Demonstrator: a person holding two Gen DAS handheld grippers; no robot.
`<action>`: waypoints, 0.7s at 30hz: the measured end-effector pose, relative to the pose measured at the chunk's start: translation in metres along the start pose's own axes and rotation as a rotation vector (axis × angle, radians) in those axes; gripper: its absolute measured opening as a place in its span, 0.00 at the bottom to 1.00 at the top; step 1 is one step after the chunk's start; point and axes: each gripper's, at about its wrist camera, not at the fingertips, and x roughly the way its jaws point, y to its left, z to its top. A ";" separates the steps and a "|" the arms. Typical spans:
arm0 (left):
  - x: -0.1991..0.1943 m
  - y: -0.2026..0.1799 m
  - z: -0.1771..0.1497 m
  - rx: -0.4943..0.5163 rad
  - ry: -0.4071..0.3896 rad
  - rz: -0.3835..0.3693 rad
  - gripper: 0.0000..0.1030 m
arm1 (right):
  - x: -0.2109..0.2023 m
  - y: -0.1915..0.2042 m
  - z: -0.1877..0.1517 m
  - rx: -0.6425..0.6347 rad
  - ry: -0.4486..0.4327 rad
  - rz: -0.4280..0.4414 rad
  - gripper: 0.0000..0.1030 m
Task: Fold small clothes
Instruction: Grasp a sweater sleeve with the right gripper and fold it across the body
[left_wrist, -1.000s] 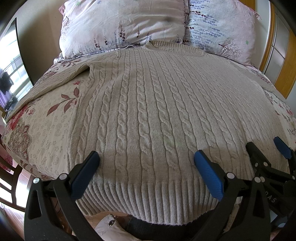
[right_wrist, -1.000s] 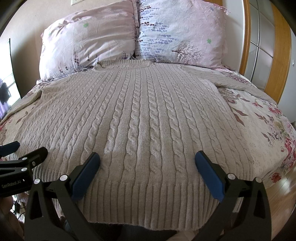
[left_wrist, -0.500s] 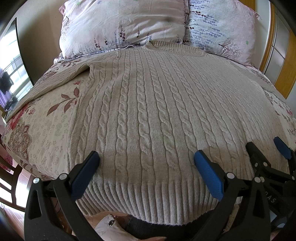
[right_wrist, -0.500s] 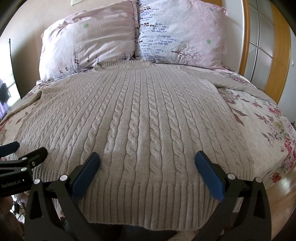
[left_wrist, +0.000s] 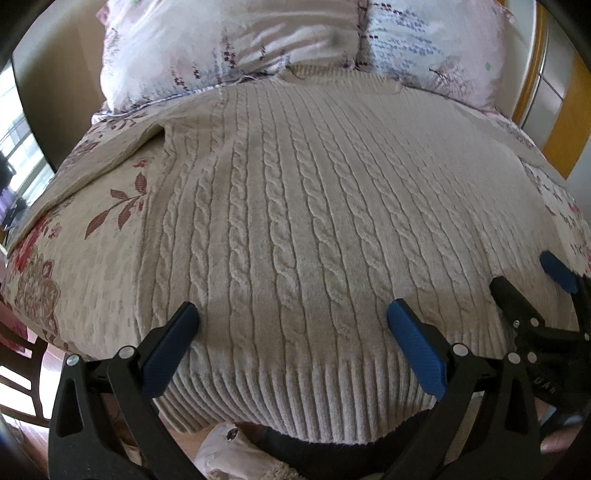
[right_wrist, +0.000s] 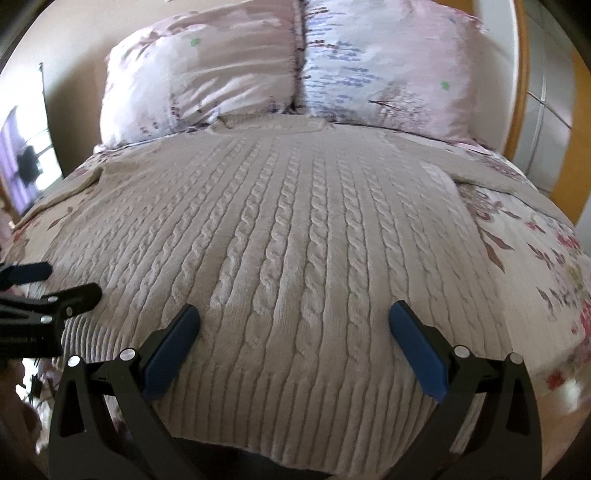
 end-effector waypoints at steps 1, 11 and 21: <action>0.001 0.000 0.001 0.006 0.007 -0.002 0.98 | 0.001 -0.002 0.002 -0.010 -0.002 0.023 0.99; -0.003 0.016 0.051 0.051 -0.074 0.047 0.98 | 0.004 -0.136 0.079 0.426 -0.038 0.107 0.99; 0.021 0.030 0.132 0.023 -0.080 0.004 0.98 | 0.072 -0.299 0.112 0.981 0.030 -0.020 0.59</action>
